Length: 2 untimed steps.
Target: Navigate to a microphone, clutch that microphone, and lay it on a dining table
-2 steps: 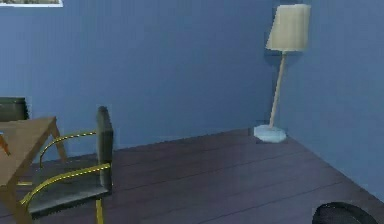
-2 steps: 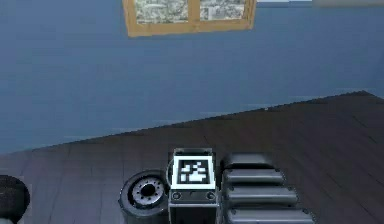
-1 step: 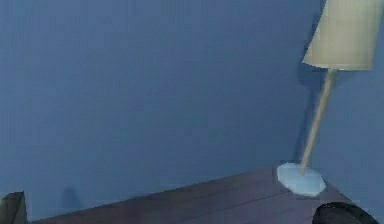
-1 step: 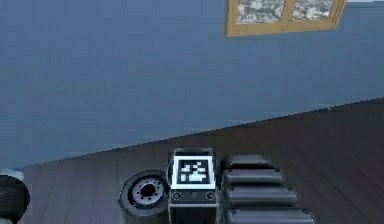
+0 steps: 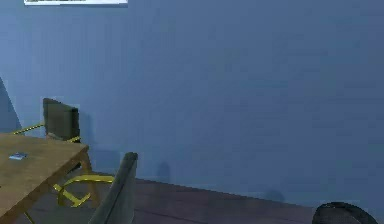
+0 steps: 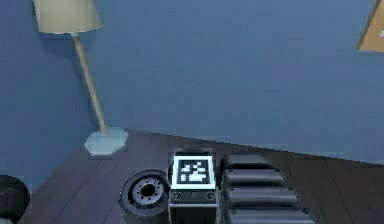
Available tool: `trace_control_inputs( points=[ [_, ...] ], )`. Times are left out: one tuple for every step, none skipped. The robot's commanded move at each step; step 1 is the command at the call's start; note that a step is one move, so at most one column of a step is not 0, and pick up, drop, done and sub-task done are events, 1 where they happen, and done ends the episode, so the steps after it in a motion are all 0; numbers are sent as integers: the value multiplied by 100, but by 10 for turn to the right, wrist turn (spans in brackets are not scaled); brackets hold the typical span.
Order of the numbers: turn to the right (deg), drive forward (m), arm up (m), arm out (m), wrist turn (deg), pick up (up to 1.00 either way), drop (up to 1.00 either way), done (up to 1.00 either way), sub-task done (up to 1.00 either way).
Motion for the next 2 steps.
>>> trace_control_inputs(
  points=[
    [0, 95, 0, 0, 0, 0, 0, 0, 0],
    [-450, 0, 0, 0, 0, 0, 0, 0, 0]
  ],
)
